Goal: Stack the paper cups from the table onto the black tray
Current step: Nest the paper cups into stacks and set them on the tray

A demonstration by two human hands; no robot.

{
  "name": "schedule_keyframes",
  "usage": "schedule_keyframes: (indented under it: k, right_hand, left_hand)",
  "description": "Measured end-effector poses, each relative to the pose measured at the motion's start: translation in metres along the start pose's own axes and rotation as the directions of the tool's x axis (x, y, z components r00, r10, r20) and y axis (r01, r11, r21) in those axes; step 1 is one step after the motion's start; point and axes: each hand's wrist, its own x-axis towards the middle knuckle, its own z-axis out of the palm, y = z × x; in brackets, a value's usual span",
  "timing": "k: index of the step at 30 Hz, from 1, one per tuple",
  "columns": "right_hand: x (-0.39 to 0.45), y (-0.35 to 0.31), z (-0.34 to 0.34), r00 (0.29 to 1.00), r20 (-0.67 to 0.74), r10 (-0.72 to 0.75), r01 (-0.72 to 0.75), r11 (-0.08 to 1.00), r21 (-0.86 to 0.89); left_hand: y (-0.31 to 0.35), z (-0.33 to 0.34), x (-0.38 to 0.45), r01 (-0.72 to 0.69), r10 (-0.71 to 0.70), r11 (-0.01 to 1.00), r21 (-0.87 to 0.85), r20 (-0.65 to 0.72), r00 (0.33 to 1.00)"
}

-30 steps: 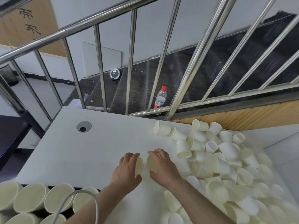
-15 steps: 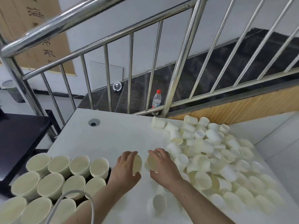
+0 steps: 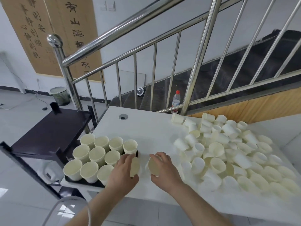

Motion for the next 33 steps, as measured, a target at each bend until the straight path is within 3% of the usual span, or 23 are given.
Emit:
schedule_keyframes:
  k: [7, 15, 25, 33]
  right_hand:
    - [0.013, -0.049, 0.027, 0.999, 0.033, -0.03, 0.029, 0.999, 0.013]
    - [0.039, -0.089, 0.061, 0.995, 0.099, 0.011, -0.013, 1.0, 0.018]
    - [0.06, -0.098, 0.085, 0.978, 0.188, 0.091, -0.082, 0.995, -0.056]
    - [0.062, -0.092, 0.096, 0.97, 0.204, 0.135, -0.121, 0.99, -0.079]
  left_hand:
    - [-0.055, -0.031, -0.009, 0.044, -0.043, 0.997, 0.057, -0.024, 0.999]
    - [-0.107, -0.049, 0.004, 0.023, -0.033, 0.993, 0.112, 0.085, 0.996]
    - [-0.13, -0.038, 0.031, -0.034, -0.006, 0.99, 0.139, 0.277, 0.961]
    - [-0.139, -0.032, 0.034, -0.034, -0.021, 0.986, 0.164, 0.323, 0.946]
